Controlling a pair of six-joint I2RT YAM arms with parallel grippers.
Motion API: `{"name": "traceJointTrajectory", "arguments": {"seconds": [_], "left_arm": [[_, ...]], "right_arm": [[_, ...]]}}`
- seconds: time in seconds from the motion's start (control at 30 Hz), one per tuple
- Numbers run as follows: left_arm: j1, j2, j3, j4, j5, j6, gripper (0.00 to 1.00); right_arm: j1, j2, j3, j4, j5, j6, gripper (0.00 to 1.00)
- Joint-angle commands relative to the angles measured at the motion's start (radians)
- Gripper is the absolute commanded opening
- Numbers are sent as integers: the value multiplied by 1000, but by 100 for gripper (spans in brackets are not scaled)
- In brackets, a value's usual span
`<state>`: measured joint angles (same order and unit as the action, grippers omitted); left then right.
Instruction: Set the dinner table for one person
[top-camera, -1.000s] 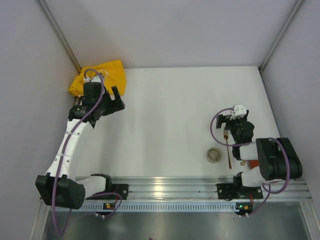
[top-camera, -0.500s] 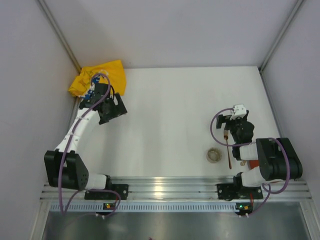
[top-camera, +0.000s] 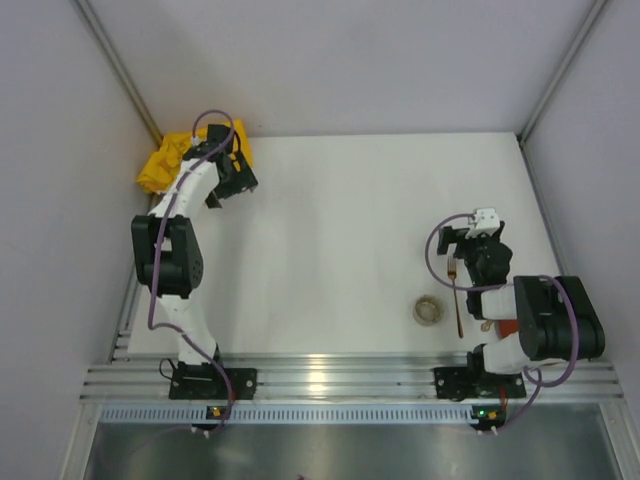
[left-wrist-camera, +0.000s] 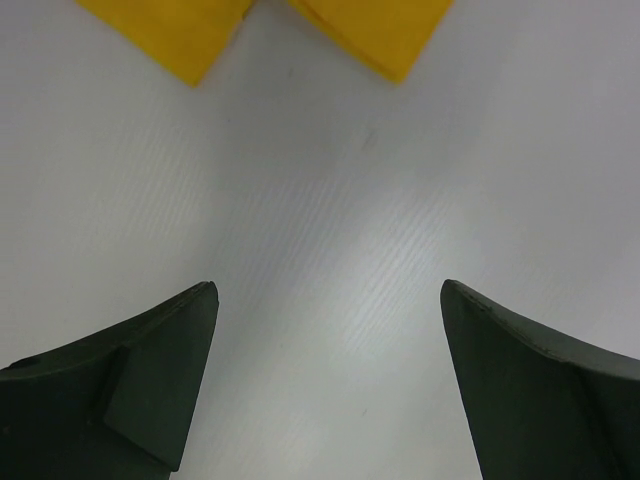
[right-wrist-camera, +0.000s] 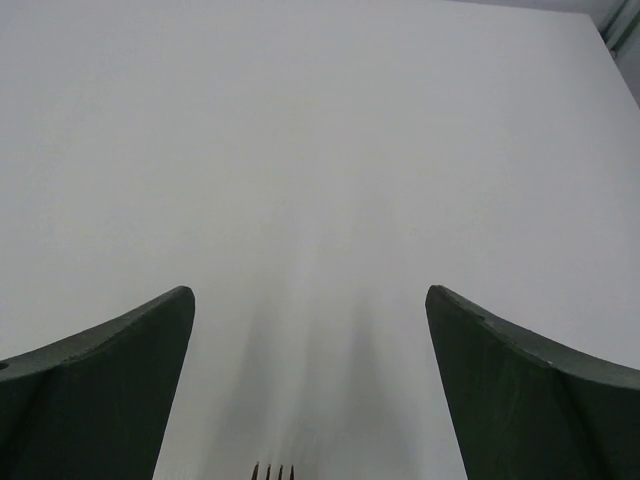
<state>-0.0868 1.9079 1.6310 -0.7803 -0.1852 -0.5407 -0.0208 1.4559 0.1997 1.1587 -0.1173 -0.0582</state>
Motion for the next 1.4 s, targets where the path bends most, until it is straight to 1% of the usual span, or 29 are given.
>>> {"name": "traceJointTrajectory", "arguments": {"seconds": [0.0, 0.03, 0.07, 0.1, 0.13, 0.17, 0.2, 0.23, 0.27, 0.3, 0.33, 0.4, 0.43, 0.47, 0.57, 0.6, 0.63, 0.67, 0.73, 0.83, 0.87, 0.97, 1.03, 1.07, 1.1, 1.13, 1.17, 1.2, 1.37], "left_arm": [[77, 103, 177, -19, -65, -77, 98], [79, 164, 216, -40, -66, -94, 98], [134, 192, 290, -48, -69, -132, 98], [145, 218, 323, -51, -66, -146, 98], [156, 261, 348, -42, -63, -157, 98], [166, 279, 377, -5, -48, -169, 98], [168, 293, 388, 13, -42, -174, 98], [168, 321, 401, 30, -34, -179, 98], [168, 332, 405, 70, -24, -189, 97], [167, 342, 406, 84, -11, -199, 97], [167, 359, 405, 104, 1, -209, 96], [162, 376, 406, 153, 19, -245, 96], [157, 396, 409, 179, 50, -263, 97], [148, 405, 414, 179, 58, -269, 97], [112, 453, 470, 190, 64, -268, 97], [104, 482, 484, 190, 64, -266, 97], [98, 496, 513, 182, 64, -269, 96], [90, 511, 527, 173, 56, -283, 96], [90, 545, 537, 167, 59, -303, 96], [90, 565, 535, 171, 53, -317, 95], [63, 569, 537, 171, 41, -311, 95], [56, 574, 535, 173, 29, -309, 93], [56, 585, 533, 177, 33, -311, 84], [56, 588, 533, 193, 39, -314, 75], [56, 595, 533, 206, 64, -315, 49], [56, 599, 536, 217, 81, -318, 28], [56, 603, 538, 231, 96, -324, 11], [55, 611, 544, 242, 104, -334, 0], [38, 615, 576, 276, 147, -363, 0]], "right_arm": [[13, -61, 84, -81, 196, 49, 100], [31, -92, 122, -175, 232, 52, 100], [44, -118, 179, -291, 238, 52, 100], [42, -149, 343, -634, 240, 105, 100], [41, -144, 444, -791, 252, 148, 100], [36, -108, 625, -949, 289, 197, 100], [32, -83, 703, -1144, 286, 330, 100], [-5, -53, 771, -1228, 234, 368, 100], [-24, -23, 826, -1281, -21, 368, 100], [-33, 33, 921, -1333, -115, 389, 100], [-28, 46, 943, -1397, -163, 405, 100], [-13, -7, 929, -1397, -131, 429, 100], [5, -56, 926, -1401, -58, 405, 100], [10, -78, 928, -1413, -36, 394, 100], [-13, -141, 900, -1421, 10, 443, 100], [-30, -169, 855, -1416, -10, 530, 100], [-80, -175, 825, -1392, -63, 569, 100], [-102, -174, 772, -1362, -162, 610, 100], [-136, -190, 726, -1331, -212, 679, 100], [-145, -239, 695, -1335, -191, 634, 100], [-149, -244, 710, -1361, -183, 615, 100], [-154, -264, 705, -1436, -156, 569, 100], [-154, -282, 689, -1446, -153, 560, 100], [-154, -288, 675, -1449, -145, 549, 100], [-154, -296, 670, -1456, -140, 543, 100], [-154, -298, 669, -1470, -139, 538, 100], [-154, -298, 667, -1476, -136, 535, 100], [-153, -298, 667, -1481, -133, 532, 100], [-153, -293, 688, -1502, -137, 521, 100]]}}
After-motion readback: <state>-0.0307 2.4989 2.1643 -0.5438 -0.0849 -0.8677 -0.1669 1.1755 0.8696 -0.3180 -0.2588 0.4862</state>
